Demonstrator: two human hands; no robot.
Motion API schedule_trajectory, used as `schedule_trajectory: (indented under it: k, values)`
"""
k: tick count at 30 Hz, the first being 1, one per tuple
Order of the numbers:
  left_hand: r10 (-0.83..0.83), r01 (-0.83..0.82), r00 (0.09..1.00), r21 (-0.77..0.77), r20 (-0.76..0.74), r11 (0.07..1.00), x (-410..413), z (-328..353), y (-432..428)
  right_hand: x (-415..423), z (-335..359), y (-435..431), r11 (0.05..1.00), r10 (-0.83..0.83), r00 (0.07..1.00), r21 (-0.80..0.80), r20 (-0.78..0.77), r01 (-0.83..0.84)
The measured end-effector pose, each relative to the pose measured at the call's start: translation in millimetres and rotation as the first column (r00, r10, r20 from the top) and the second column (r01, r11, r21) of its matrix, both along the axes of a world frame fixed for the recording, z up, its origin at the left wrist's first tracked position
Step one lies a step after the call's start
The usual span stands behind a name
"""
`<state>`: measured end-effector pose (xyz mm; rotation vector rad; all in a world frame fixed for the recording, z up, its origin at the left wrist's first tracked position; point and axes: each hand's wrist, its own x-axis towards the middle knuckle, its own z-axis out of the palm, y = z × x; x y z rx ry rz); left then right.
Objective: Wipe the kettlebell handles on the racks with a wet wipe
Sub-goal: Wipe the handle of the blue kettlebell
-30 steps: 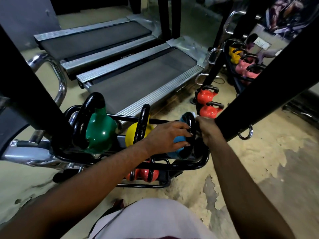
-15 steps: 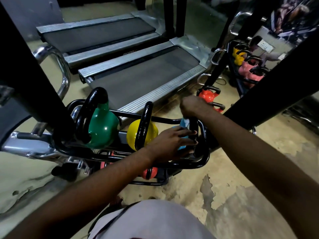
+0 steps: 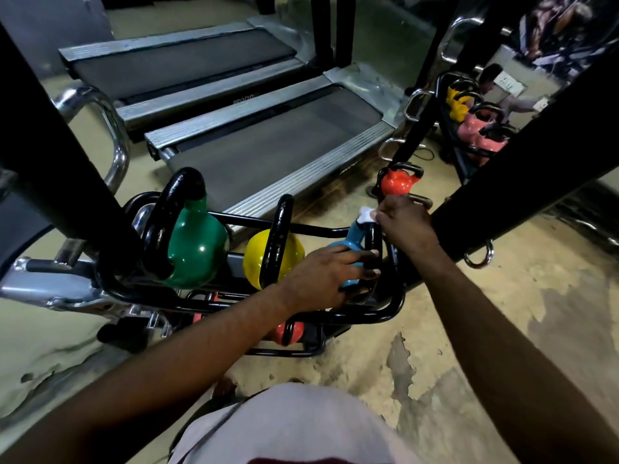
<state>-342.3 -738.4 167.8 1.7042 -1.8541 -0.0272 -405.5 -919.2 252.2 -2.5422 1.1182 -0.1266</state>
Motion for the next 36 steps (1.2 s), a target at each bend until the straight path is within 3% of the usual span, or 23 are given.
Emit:
schedule_trajectory:
  k: [3,6,9,11,13,14,17,19,21,24,26,28,33,36]
  values:
    - [0.004,-0.004,1.0,0.003,-0.003,1.0,0,4,-3,-5,-15,-5,0.917,-0.256,0.947,0.359,0.196,0.173]
    - [0.0,0.0,1.0,-0.016,0.003,1.0,0,4,-1,-8,-32,6,0.554,-0.576,0.788,0.813,0.219,0.179]
    - [-0.029,0.029,1.0,-0.033,-0.002,0.999,-5,4,-4,-31,-45,13,0.222,-0.716,0.686,0.974,0.132,0.043]
    - [-0.045,0.046,0.999,-0.027,0.015,0.999,-8,6,-8,-48,-50,13,0.118,-0.77,0.626,0.992,0.121,-0.047]
    - [-0.053,0.054,0.997,-0.014,0.049,0.998,-9,6,-7,-60,-57,20,0.142,-0.782,0.602,0.987,0.158,-0.075]
    - [-0.054,0.054,0.996,-0.008,0.07,0.998,-8,4,-4,-63,-59,27,0.213,-0.774,0.6,0.975,0.205,-0.059]
    - [-0.044,0.042,0.989,0.012,0.144,0.999,-4,-2,2,-65,-45,44,0.555,-0.661,0.637,0.83,0.397,0.059]
    - [-0.04,0.039,0.985,0.009,0.165,0.999,-3,-3,2,-57,-26,41,0.829,-0.429,0.768,0.546,0.475,0.126]
    - [-0.035,0.034,0.986,0.007,0.166,0.999,-4,-5,3,-36,-12,31,0.972,-0.192,0.915,0.196,0.354,0.128]
    - [-0.035,0.034,0.977,0.01,0.21,0.999,-6,-13,9,1,-1,21,0.989,0.088,0.996,-0.117,0.011,-0.086]
    - [-0.052,0.055,0.973,-0.005,0.224,0.998,-8,-14,9,15,3,19,0.914,0.2,0.927,-0.281,-0.317,-0.293]
    - [-0.083,0.087,0.967,-0.009,0.243,0.996,-13,-10,5,17,10,19,0.821,0.219,0.803,-0.341,-0.554,-0.459]
    - [-0.095,0.093,0.955,0.021,0.28,0.995,-8,-8,8,18,24,39,0.678,0.238,0.628,-0.336,-0.741,-0.653]
    - [-0.084,0.077,0.964,0.036,0.251,0.996,-9,-12,12,4,24,44,0.689,0.31,0.684,-0.34,-0.661,-0.641]
